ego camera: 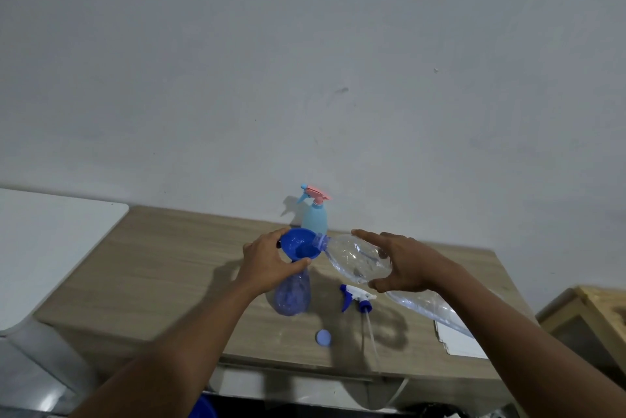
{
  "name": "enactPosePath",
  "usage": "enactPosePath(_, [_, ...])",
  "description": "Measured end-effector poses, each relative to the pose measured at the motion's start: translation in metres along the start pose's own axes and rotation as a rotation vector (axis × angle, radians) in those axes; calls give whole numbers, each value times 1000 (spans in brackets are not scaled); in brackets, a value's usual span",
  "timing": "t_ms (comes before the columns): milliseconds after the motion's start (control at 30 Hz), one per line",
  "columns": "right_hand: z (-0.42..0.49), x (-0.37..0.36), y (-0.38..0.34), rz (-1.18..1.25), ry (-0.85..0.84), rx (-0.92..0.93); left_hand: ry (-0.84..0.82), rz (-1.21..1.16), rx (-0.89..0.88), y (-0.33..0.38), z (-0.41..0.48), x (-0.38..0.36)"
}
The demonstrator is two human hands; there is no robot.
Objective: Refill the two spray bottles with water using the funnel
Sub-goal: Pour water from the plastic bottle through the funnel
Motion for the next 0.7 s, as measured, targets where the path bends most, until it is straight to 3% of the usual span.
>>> enactPosePath(200, [-8, -9, 4, 178, 106, 12, -12, -23, -8, -4, 1, -3])
enactPosePath(367, [-22, -28, 23, 440, 382, -42, -14, -15, -14, -3, 1, -4])
enactPosePath(500, [-39, -40, 43, 573, 622, -197, -18, -3, -8, -6, 0, -7])
enactPosePath(700, [-63, -62, 53, 771, 761, -332, -32, 4, 8, -9, -4, -10])
Point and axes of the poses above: each hand's wrist, its own z-axis towards the middle knuckle, its own x-axis out of the back of the hand, y = z × x, the point moved 1 cm from there along z, towards the middle knuckle, and after that the axes turned 4 degrees about z, right-handed, at the moved point
